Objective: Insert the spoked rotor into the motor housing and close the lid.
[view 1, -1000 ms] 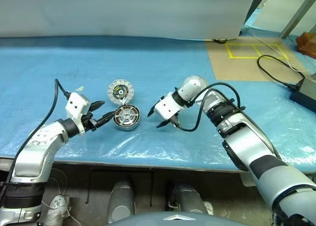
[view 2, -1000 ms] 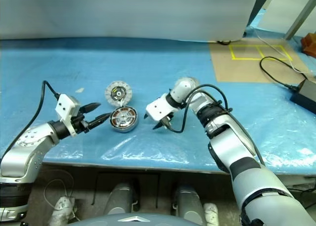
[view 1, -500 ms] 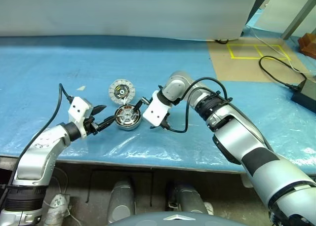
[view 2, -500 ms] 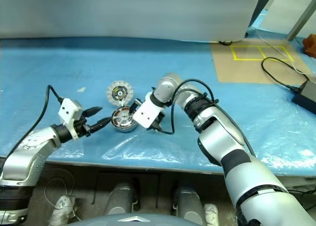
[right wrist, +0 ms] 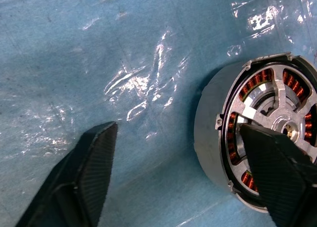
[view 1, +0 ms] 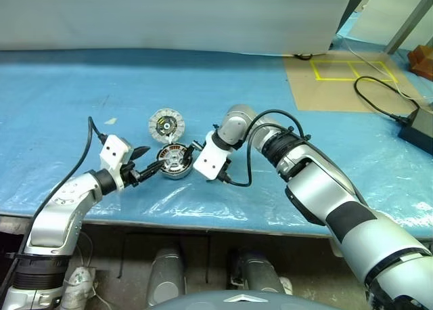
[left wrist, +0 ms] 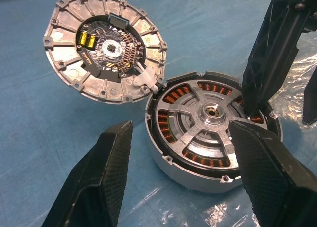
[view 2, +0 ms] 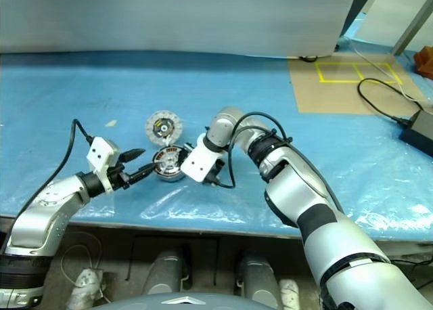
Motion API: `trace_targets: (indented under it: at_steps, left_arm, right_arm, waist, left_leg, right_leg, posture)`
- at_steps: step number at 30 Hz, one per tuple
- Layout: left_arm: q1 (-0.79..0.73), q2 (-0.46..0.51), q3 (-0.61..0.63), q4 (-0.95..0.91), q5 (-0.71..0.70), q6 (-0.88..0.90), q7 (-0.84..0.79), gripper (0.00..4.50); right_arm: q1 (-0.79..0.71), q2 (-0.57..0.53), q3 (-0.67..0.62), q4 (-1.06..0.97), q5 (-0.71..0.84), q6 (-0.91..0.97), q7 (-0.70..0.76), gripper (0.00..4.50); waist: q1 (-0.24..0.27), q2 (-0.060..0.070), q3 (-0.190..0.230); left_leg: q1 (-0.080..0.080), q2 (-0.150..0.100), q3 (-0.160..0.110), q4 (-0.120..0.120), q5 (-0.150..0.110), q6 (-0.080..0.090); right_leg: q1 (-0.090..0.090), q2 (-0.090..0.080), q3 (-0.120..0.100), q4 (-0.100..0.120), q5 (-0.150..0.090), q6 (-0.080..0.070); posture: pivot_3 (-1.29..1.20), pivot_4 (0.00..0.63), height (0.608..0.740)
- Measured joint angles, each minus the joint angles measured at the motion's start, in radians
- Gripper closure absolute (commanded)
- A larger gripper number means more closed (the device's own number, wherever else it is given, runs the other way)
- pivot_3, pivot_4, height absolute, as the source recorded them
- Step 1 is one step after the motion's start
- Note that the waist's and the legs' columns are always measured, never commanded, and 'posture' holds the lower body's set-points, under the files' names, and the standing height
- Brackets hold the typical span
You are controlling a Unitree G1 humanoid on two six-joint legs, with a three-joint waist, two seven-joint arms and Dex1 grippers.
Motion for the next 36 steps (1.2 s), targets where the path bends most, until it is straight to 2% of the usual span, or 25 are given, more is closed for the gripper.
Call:
trace_targets:
  at_steps: [3, 12, 15, 21, 33, 36]
  left_arm:
    - [0.000, -0.002, -0.001, 0.000, 0.002, 0.000, 0.000, 1.21]
    - [0.000, -0.009, -0.004, 0.000, 0.013, -0.005, 0.000, 1.21]
    - [-0.003, -0.012, -0.006, 0.001, 0.015, -0.007, 0.000, 1.21]
    - [-0.014, -0.018, -0.013, 0.005, 0.018, -0.009, -0.001, 1.21]
    - [-0.024, -0.025, -0.017, 0.012, 0.035, -0.023, 0.000, 1.21]
    - [-0.028, -0.031, -0.019, 0.012, 0.036, -0.023, 0.000, 1.21]
  right_arm:
    - [-0.021, 0.007, 0.002, 0.017, -0.008, 0.000, -0.011, 1.97]
    - [-0.063, 0.020, 0.003, 0.037, -0.032, 0.002, -0.048, 1.97]
    - [-0.068, 0.030, 0.004, 0.045, -0.035, 0.005, -0.048, 2.52]
    - [-0.069, 0.032, 0.010, 0.057, -0.046, 0.006, -0.047, 4.48]
    - [-0.068, 0.038, 0.010, 0.063, -0.048, 0.017, -0.051, 4.48]
    - [-0.061, 0.054, -0.014, 0.041, 0.009, 0.130, 0.051, 4.48]
  waist:
    - [0.000, 0.000, 0.000]
    - [0.000, 0.000, 0.000]
    - [0.000, 0.000, 0.000]
    - [0.000, 0.000, 0.000]
    - [-0.001, 0.000, 0.000]
    - [-0.001, 0.000, 0.000]
  left_leg:
    - [0.000, 0.000, 0.000, 0.000, 0.000, 0.000]
    - [0.000, 0.000, 0.000, 0.000, 0.000, 0.000]
    - [0.000, 0.000, 0.000, 0.000, 0.000, 0.000]
    - [0.000, 0.000, 0.000, 0.000, 0.000, 0.000]
    - [0.000, 0.000, 0.000, 0.000, 0.000, 0.000]
    - [0.000, 0.000, 0.000, 0.000, 0.000, 0.000]
  right_leg:
    - [0.000, 0.000, 0.000, 0.000, 0.000, 0.000]
    - [0.000, 0.000, 0.000, 0.000, 0.000, 0.000]
    - [0.000, 0.000, 0.000, 0.000, 0.000, 0.000]
    - [0.000, 0.000, 0.000, 0.000, 0.000, 0.000]
    - [0.000, 0.000, 0.000, 0.000, 0.000, 0.000]
    - [0.000, 0.000, 0.000, 0.000, 0.000, 0.000]
  posture:
    - [0.00, 0.150, 0.740]
    - [0.00, 0.150, 0.740]
    - [0.00, 0.150, 0.740]
    - [0.00, 0.150, 0.740]
    - [0.00, 0.150, 0.740]
    - [0.00, 0.150, 0.740]
